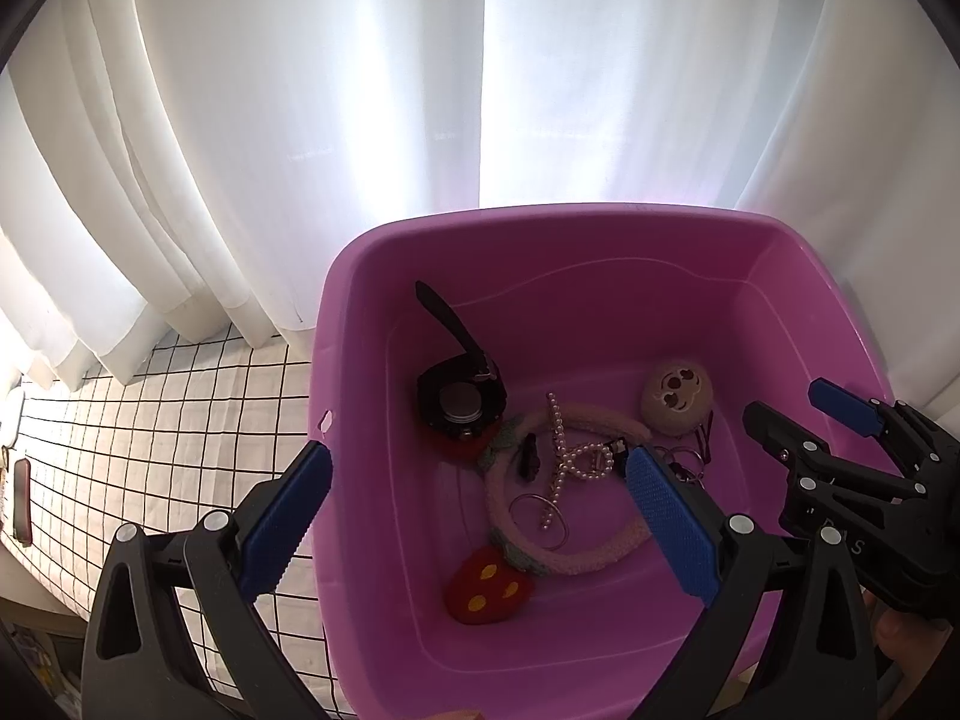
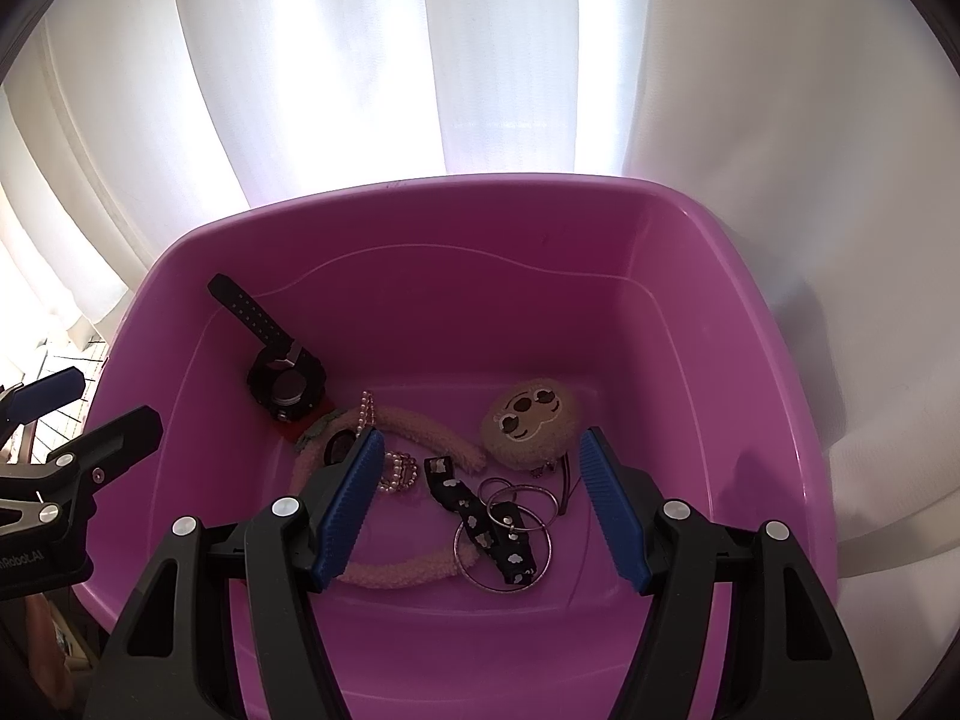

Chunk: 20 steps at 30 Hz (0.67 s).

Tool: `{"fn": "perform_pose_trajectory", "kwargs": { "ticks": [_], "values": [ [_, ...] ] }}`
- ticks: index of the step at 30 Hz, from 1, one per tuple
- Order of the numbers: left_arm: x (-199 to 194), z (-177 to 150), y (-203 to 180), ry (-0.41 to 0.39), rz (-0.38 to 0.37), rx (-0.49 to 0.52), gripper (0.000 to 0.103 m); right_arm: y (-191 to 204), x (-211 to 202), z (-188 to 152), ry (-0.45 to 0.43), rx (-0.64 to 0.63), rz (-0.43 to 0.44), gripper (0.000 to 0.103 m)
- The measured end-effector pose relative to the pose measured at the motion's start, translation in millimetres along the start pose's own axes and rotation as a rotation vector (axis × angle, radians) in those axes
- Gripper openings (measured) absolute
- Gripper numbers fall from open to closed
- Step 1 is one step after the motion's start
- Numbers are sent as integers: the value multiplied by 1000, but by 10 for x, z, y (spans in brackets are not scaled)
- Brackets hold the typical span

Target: Organize jewelry

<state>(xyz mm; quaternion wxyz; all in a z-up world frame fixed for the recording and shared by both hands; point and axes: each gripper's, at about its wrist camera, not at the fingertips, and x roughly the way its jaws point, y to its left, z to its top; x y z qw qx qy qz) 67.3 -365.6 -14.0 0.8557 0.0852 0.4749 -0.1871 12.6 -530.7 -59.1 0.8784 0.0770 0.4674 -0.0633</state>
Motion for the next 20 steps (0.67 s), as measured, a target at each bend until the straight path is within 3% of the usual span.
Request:
{"fn": "perform_pose_trajectory", "kwargs": {
  "ticks": [20],
  "values": [
    [-5, 7, 45, 3, -6, -17, 97, 25, -16, -12, -2, 1, 1, 65]
  ]
}}
